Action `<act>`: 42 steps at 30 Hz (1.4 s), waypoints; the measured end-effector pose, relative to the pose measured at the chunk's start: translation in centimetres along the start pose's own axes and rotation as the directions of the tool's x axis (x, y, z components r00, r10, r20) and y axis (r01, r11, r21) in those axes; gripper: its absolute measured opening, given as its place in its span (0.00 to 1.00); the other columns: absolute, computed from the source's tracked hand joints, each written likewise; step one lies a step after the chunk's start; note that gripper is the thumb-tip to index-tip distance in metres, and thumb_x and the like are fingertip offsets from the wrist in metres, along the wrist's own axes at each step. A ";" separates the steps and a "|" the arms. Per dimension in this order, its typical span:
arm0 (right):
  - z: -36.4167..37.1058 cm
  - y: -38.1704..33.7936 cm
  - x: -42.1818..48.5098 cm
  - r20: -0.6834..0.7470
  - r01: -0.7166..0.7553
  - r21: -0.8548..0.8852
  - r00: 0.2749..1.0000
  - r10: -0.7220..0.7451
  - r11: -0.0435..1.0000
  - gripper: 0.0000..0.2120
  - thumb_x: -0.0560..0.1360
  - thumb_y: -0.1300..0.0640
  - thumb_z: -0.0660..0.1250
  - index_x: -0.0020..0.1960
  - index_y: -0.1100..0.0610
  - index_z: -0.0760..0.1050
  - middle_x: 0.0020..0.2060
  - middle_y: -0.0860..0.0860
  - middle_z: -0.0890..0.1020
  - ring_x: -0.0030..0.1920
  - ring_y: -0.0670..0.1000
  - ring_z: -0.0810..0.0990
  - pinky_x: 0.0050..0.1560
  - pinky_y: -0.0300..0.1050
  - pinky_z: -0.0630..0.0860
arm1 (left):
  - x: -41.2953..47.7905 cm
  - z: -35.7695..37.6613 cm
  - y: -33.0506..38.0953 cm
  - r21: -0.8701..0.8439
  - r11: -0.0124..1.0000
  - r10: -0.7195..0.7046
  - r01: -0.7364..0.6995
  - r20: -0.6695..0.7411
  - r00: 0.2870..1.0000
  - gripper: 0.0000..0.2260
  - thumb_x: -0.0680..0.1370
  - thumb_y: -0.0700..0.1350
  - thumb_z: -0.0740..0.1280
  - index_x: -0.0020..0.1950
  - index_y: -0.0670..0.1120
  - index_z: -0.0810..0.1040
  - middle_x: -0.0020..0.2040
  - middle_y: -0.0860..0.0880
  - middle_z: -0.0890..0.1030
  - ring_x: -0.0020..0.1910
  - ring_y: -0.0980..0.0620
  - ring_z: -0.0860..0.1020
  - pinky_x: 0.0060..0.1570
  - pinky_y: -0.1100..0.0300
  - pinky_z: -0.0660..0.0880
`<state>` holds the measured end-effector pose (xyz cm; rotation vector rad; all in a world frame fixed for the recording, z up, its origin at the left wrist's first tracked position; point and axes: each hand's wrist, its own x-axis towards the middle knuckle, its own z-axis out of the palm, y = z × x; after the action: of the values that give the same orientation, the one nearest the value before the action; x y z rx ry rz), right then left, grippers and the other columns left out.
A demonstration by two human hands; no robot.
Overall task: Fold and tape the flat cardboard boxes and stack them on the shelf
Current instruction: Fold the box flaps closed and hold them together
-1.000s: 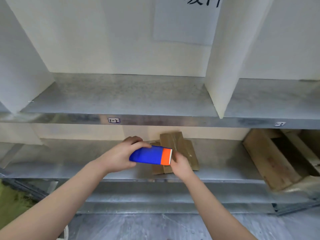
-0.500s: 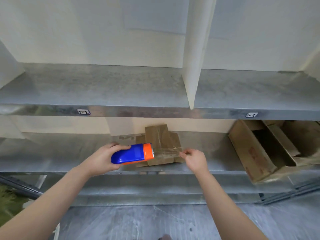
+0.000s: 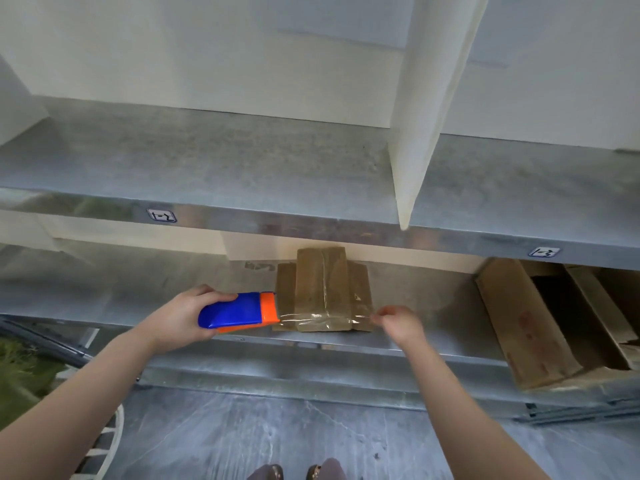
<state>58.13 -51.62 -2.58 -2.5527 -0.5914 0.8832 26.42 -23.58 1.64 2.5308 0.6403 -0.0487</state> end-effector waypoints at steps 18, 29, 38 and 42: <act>6.1 -1.1 -0.4 -0.249 -0.042 -0.025 0.968 0.034 0.999 0.22 0.75 0.41 0.65 0.61 0.54 0.71 0.55 0.53 0.77 0.55 0.57 0.79 0.46 0.46 0.74 | 2.1 2.6 2.7 0.112 0.993 0.030 -0.029 -0.007 1.000 0.28 0.70 0.44 0.71 0.70 0.56 0.72 0.59 0.49 0.74 0.56 0.50 0.75 0.52 0.65 0.69; 4.9 -2.3 -2.7 -0.188 0.519 0.161 0.851 -0.490 0.840 0.30 0.76 0.42 0.66 0.75 0.39 0.59 0.76 0.45 0.61 0.70 0.42 0.63 0.58 0.21 0.63 | 1.7 2.3 2.9 0.124 0.991 0.048 -0.044 -0.035 0.998 0.28 0.71 0.45 0.72 0.70 0.56 0.73 0.59 0.49 0.74 0.56 0.50 0.75 0.53 0.65 0.70; 6.2 -3.8 -1.2 -0.024 0.262 0.260 0.964 -0.265 0.929 0.32 0.73 0.48 0.72 0.74 0.39 0.64 0.76 0.48 0.64 0.74 0.50 0.64 0.70 0.38 0.62 | -0.3 1.8 1.2 0.098 0.994 0.045 -0.039 -0.058 0.997 0.27 0.72 0.45 0.74 0.70 0.55 0.73 0.58 0.50 0.73 0.56 0.51 0.74 0.53 0.66 0.68; 6.4 -3.8 -0.8 -0.042 0.250 0.312 0.967 -0.250 0.917 0.32 0.72 0.50 0.74 0.72 0.39 0.67 0.75 0.47 0.64 0.74 0.50 0.65 0.72 0.41 0.61 | -1.1 0.6 -0.4 0.045 0.998 0.044 -0.042 -0.024 0.999 0.29 0.71 0.45 0.76 0.70 0.56 0.73 0.57 0.51 0.73 0.53 0.53 0.74 0.52 0.67 0.68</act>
<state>52.42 -47.50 -5.12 -2.1350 -0.6966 0.8123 25.32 -24.02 1.13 2.5913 0.6006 -0.0158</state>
